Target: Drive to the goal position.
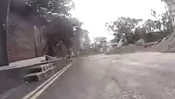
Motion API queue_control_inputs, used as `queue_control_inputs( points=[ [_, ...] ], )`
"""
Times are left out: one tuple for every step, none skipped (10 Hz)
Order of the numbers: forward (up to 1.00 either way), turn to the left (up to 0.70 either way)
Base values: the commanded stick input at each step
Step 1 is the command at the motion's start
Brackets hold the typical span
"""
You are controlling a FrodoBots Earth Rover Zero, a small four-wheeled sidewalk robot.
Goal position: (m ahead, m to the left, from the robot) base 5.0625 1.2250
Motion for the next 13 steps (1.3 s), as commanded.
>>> queue_control_inputs(
  points=[
    [0.70,0.00],
    [0.70,0.14],
    [0.70,0.14],
    [0.70,0.10],
    [0.70,0.04],
    [0.70,0.00],
    [0.70,0.00],
    [0.70,0.00],
    [0.70,0.00],
    [0.70,0.00],
    [0.70,0.00],
    [0.70,0.00],
    [0.70,0.00]
  ],
)
